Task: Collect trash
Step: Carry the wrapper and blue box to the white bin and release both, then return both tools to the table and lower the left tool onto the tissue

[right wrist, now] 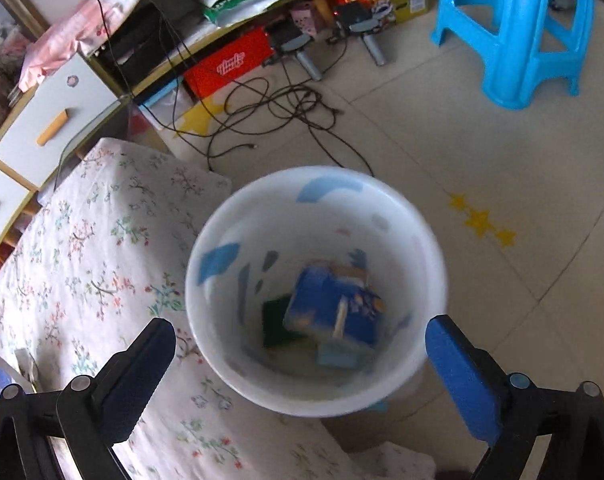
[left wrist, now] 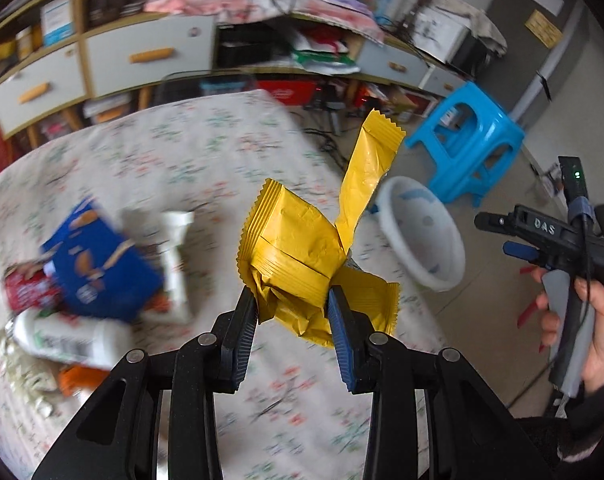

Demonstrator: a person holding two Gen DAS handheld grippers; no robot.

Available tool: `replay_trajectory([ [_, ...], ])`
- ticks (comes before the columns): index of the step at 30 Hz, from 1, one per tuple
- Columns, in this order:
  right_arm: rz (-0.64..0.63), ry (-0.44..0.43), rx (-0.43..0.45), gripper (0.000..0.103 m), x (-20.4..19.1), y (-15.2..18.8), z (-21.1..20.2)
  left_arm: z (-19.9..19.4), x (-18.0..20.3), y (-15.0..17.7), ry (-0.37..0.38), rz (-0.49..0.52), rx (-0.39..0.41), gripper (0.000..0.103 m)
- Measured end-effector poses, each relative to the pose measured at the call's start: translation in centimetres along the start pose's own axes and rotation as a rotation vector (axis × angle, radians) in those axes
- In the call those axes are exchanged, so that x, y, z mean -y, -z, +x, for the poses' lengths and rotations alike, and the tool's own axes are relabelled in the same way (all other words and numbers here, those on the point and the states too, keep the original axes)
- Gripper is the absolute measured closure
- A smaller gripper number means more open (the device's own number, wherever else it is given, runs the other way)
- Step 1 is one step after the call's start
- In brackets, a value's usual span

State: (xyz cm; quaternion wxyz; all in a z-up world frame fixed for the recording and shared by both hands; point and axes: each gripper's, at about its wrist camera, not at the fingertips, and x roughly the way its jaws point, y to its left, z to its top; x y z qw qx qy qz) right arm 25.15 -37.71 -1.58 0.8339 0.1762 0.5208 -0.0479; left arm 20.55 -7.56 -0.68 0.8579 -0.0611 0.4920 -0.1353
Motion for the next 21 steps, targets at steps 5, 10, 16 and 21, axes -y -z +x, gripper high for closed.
replay_trajectory([
  [5,-0.042,0.033,0.0,0.001,1.4,0.6,-1.3,2.7,3.5,-1.7,0.027,0.04,-0.004,0.065],
  [10,-0.037,0.055,0.009,0.001,4.2,1.0,-2.6,5.7,7.0,-3.4,0.046,0.069,-0.005,0.065],
  [16,-0.014,0.077,0.026,0.001,7.3,1.2,-3.8,8.0,10.0,-5.2,0.074,0.084,0.01,0.062],
  [21,-0.008,0.089,0.028,0.001,8.7,1.3,-4.2,9.4,11.5,-6.3,0.115,0.086,0.007,0.044],
])
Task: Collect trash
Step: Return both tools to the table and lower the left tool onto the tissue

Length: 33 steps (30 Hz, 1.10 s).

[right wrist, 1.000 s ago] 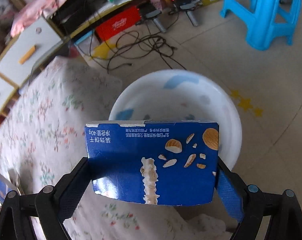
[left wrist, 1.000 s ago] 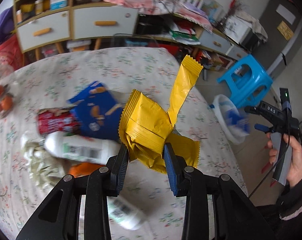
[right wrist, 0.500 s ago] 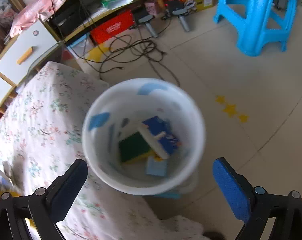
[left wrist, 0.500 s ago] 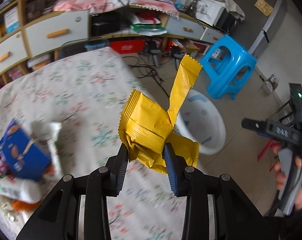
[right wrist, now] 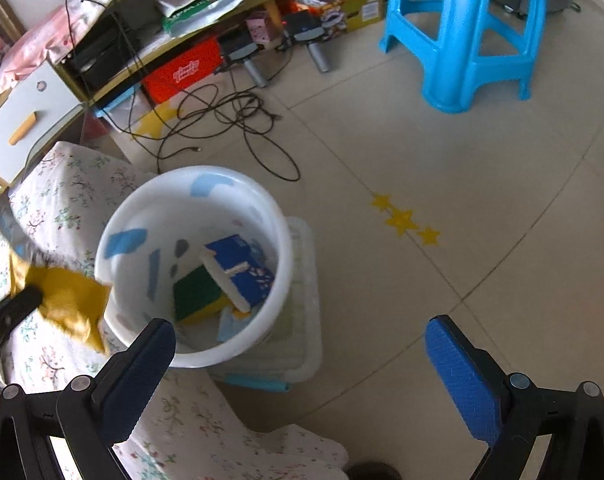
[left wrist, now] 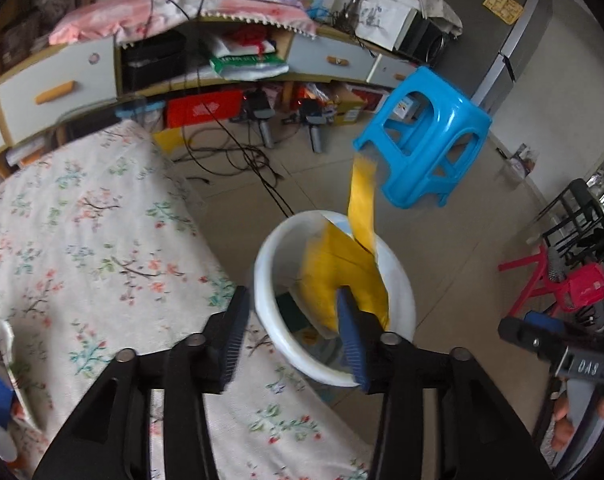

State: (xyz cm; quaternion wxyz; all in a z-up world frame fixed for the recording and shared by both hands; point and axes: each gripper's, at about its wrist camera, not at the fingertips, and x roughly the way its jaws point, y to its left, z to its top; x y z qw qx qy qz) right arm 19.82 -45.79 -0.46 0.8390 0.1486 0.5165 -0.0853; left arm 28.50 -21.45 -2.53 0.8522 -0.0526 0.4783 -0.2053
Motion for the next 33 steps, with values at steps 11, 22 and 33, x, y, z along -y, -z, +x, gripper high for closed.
replay_trajectory([
  [11,-0.013,-0.023,0.007,0.001,-0.7,0.1,-0.5,-1.9,-2.1,0.8,-0.117,-0.032,-0.031,0.016],
  [22,-0.054,-0.057,0.011,0.001,-3.9,0.7,-1.1,-8.5,-7.8,4.3,-0.165,-0.074,0.006,0.003],
  [33,-0.142,-0.124,0.009,0.001,-10.0,2.7,-2.0,-15.9,-15.6,9.0,-0.351,-0.112,0.042,0.002],
])
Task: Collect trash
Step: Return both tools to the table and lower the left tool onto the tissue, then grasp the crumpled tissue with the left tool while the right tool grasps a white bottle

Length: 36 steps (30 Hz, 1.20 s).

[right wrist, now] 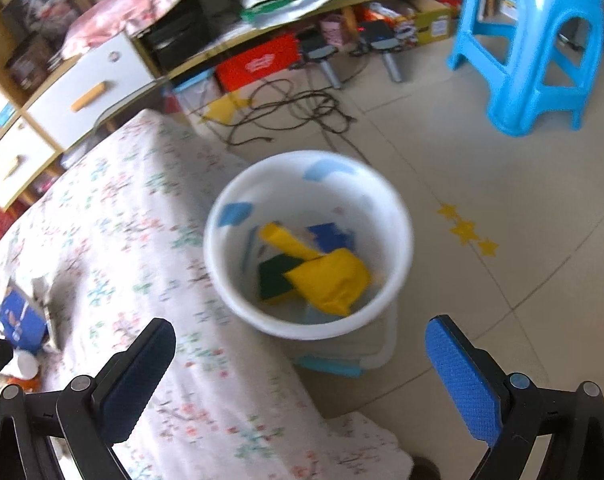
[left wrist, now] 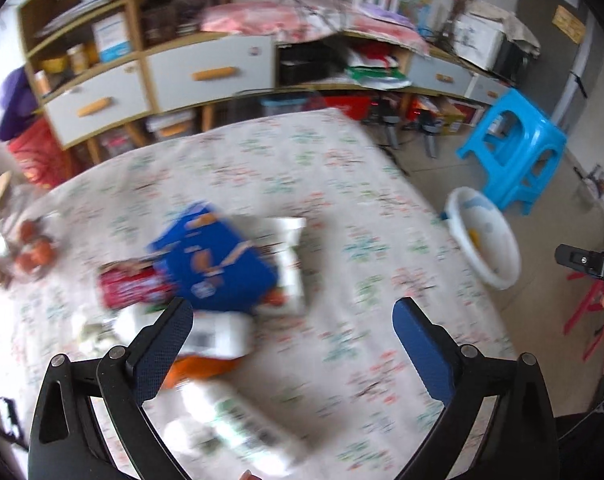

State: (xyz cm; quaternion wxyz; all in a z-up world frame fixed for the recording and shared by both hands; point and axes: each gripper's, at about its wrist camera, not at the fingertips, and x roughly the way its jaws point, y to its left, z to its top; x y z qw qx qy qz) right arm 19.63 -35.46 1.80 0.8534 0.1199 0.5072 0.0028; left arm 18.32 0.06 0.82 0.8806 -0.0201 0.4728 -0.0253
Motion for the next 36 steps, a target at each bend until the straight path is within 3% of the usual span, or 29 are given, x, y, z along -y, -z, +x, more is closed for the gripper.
replay_trajectory([
  [4,-0.057,-0.026,-0.022,0.001,-3.5,0.8,0.7,-0.4,-4.1,1.4,-0.045,-0.056,0.001,0.002],
  [7,-0.11,-0.034,-0.039,0.001,-6.3,1.4,1.5,0.2,-7.2,2.6,-0.068,-0.118,-0.05,0.002],
  [15,-0.215,-0.05,-0.101,0.001,-11.9,3.5,3.9,1.0,-13.6,5.1,-0.021,-0.263,-0.126,0.003],
  [20,-0.243,-0.049,-0.118,0.001,-14.1,4.1,4.8,2.8,-15.5,5.5,0.002,-0.304,-0.137,0.017],
  [23,-0.259,-0.058,-0.131,0.001,-15.5,4.4,5.4,4.4,-16.0,5.7,0.059,-0.325,-0.152,0.033],
  [24,-0.265,-0.062,-0.136,0.001,-16.0,4.5,5.6,4.9,-15.9,5.7,0.074,-0.321,-0.154,0.042],
  [26,-0.274,-0.072,-0.145,0.001,-17.0,4.8,5.9,5.2,-15.6,5.7,0.078,-0.303,-0.154,0.048],
  [28,-0.282,-0.086,-0.151,0.001,-18.0,5.0,6.1,5.0,-15.3,5.5,0.082,-0.297,-0.145,0.062],
  [36,-0.349,-0.163,-0.152,0.001,-23.1,5.9,6.7,2.1,-16.6,5.9,0.077,-0.351,-0.108,0.068],
])
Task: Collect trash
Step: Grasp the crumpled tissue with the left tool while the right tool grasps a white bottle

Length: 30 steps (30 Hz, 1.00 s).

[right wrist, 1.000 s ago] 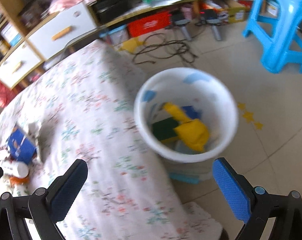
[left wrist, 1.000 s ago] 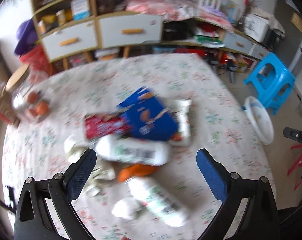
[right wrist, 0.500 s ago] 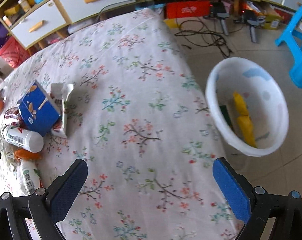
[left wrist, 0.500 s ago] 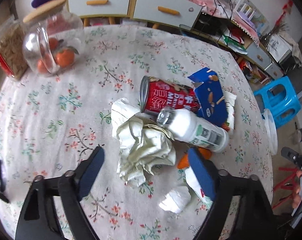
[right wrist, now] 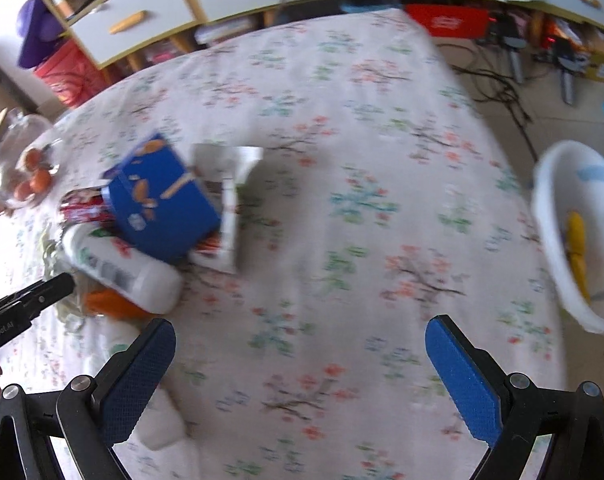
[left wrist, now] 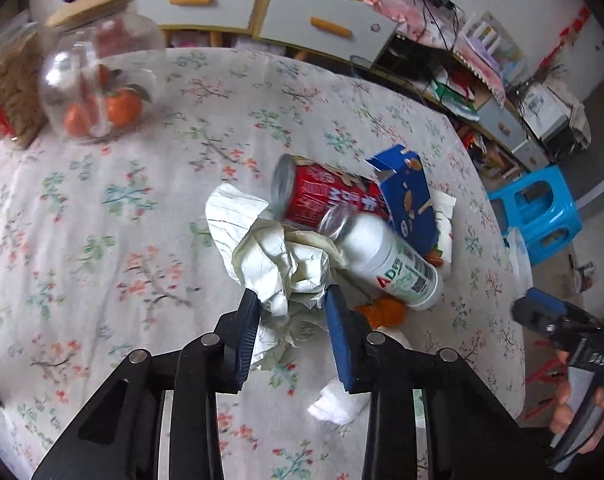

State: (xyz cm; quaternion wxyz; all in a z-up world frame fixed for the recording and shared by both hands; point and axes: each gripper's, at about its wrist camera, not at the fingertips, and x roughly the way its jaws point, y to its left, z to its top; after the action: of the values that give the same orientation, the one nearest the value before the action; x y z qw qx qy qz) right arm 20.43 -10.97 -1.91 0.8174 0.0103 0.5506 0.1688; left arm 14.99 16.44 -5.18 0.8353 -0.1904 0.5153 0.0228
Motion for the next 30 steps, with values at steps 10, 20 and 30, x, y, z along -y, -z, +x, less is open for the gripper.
replay_trajectory([
  [10,-0.122,-0.061,-0.009,0.004,-6.6,-1.0,3.4,-3.1,-4.9,1.1,-0.052,-0.037,0.046,0.068],
  [20,-0.321,-0.079,-0.028,0.014,-12.3,-1.4,7.3,-4.4,-8.1,2.4,-0.042,-0.085,0.039,0.068],
  [30,-0.336,-0.082,-0.119,0.059,-13.1,-1.6,11.0,-4.4,-7.8,2.2,-0.032,-0.073,0.032,0.068],
])
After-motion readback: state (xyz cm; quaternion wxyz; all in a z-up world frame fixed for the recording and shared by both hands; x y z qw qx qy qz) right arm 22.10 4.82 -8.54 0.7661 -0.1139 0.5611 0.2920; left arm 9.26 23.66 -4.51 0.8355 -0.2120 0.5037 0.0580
